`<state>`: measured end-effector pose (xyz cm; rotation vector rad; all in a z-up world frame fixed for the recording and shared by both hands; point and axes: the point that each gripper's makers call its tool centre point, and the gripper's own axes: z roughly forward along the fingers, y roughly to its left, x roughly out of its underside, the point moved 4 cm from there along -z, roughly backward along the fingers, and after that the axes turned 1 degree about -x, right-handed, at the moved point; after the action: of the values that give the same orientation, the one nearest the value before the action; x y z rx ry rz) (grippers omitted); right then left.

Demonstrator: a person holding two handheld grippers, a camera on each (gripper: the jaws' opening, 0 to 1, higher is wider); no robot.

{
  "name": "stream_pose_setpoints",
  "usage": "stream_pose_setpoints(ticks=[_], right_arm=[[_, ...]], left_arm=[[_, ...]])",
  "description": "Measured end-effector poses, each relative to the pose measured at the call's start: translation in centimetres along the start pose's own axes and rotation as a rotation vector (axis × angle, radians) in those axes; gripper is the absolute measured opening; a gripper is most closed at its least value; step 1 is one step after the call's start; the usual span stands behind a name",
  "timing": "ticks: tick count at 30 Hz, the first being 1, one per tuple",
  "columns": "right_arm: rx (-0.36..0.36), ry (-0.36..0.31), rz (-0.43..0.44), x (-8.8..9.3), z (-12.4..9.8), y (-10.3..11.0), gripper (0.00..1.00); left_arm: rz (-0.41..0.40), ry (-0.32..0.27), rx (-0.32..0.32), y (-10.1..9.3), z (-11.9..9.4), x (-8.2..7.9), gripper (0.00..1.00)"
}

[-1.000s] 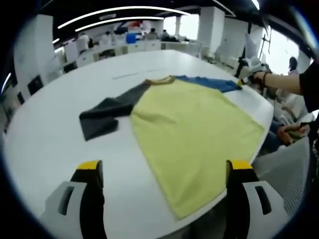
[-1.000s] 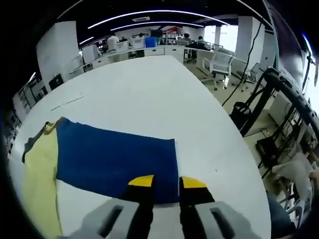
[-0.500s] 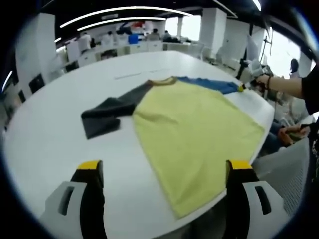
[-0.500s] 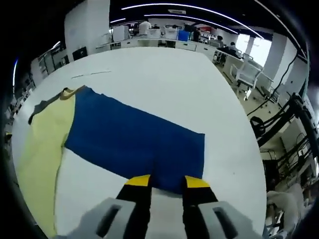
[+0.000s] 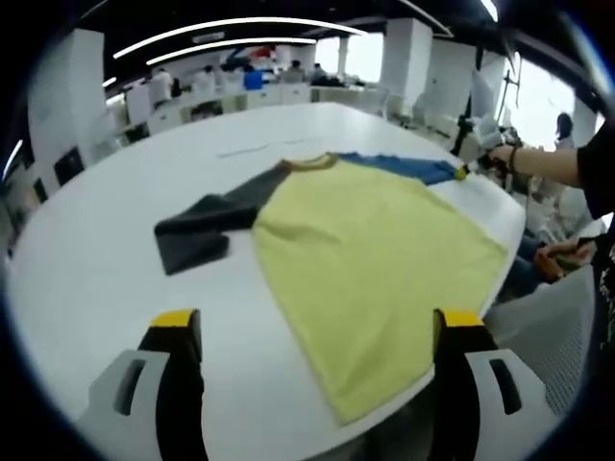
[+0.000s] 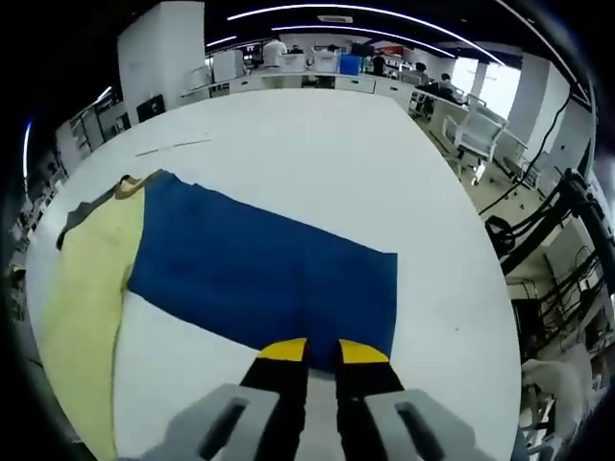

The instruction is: Fold the garment on the visible template until the final outline fits inside the template.

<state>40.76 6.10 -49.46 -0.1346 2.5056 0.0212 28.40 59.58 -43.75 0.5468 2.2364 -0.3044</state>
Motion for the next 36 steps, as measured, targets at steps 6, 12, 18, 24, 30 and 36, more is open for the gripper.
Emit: stream_pose_setpoints(ticks=[6,12,18,24,30,36], right_arm=[[-0.018,-0.005,0.051,-0.3,-0.3,0.0,0.00],[-0.007,-0.004,0.046,-0.3,-0.3,0.0,0.00],[-0.001,-0.019,0.048,-0.9,-0.8,0.1,0.00],[-0.016,-0.047,0.058,-2.3,-1.4,0.5,0.00],[-0.030,-0.064,0.089,-3.6,-1.7,1.0,0.00],[-0.043,-0.074,0.079,-4.7,-1.9,1.8,0.00]], left_arm=[[0.012,0.005,0.003,0.1,0.1,-0.1,0.96],[0.015,0.007,0.010,-0.1,0.2,-0.1,0.95],[0.023,0.009,0.014,0.0,0.2,-0.1,0.95],[0.023,0.005,0.015,0.1,0.0,-0.2,0.95],[0.021,0.004,0.015,0.1,-0.1,-0.2,0.94],[0.022,0.000,0.016,0.2,-0.2,-0.1,0.94]])
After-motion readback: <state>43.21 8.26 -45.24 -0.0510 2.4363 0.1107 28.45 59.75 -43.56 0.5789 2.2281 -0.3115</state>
